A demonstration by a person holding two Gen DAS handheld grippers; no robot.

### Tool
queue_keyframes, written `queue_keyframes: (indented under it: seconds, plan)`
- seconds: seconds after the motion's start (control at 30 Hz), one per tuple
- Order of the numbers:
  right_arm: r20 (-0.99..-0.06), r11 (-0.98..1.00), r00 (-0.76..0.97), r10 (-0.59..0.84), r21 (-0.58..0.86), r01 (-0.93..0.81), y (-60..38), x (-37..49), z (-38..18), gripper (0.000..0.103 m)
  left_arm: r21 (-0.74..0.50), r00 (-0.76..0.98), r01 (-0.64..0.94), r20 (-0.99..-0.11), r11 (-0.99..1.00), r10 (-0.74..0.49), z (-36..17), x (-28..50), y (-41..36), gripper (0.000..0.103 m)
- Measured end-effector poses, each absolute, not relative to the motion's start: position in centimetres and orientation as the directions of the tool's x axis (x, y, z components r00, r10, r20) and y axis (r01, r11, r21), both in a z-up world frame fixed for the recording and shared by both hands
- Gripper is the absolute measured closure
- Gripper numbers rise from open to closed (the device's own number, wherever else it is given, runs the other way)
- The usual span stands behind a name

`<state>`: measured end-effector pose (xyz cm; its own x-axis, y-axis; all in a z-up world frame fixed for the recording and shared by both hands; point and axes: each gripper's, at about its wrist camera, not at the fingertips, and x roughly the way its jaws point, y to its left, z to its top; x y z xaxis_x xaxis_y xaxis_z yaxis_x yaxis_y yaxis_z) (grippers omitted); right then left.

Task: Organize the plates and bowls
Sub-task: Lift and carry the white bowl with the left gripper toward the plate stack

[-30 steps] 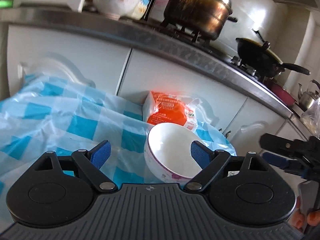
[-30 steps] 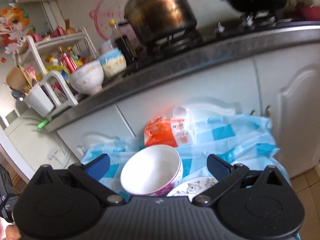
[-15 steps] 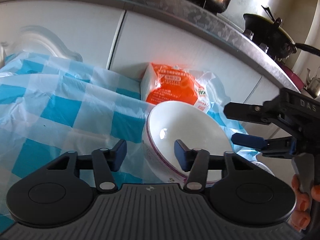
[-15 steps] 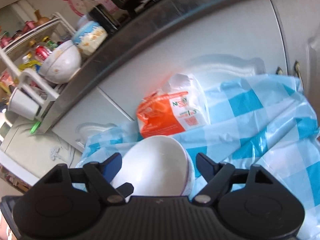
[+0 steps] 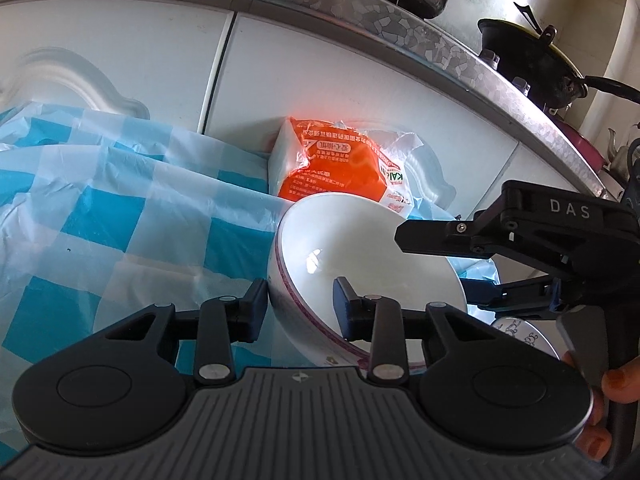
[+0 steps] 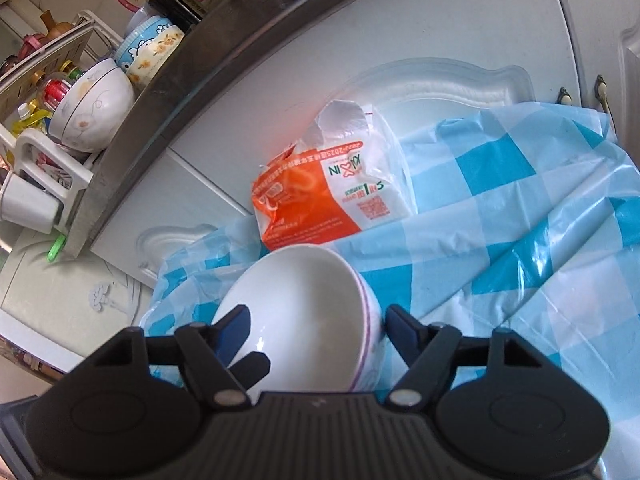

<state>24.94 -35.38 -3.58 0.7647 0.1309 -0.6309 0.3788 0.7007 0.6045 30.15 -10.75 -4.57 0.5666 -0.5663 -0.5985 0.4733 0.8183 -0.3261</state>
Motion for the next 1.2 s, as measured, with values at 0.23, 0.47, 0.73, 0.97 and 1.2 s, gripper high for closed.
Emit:
queue_keyframes:
  seconds: [0.23,0.47,0.73,0.97,1.2]
  plan:
    - [-0.633,0.702,0.766,0.111,0.595,0.39,-34.7,25.1,-2.9,0.025,-0.372,0.557,0.433,-0.605,0.821,-0.568,-4.6,30.4,-10.0,0.071]
    - [-0.618,0.717,0.777,0.118,0.594,0.364,-33.4,25.3,-1.8,0.023,-0.394,0.578,0.397,-0.595,0.829,-0.559,-4.0,30.2,-8.4,0.072]
    - [-0.611,0.691,0.776,0.158,0.63,0.355,-31.9,25.1,-1.8,0.022,-0.418,0.6,0.355,-0.584,0.836,-0.547,-3.1,29.3,-5.9,0.073]
    - [-0.594,0.689,0.781,0.193,0.649,0.323,-29.8,24.5,-1.1,0.022,-0.442,0.61,0.312,-0.585,0.841,-0.534,-2.6,27.7,-3.5,0.073]
    - [-0.57,0.705,0.791,0.223,0.655,0.272,-26.7,23.4,0.2,0.022,-0.446,0.624,0.286,-0.585,0.848,-0.518,-1.3,25.5,-0.6,0.073]
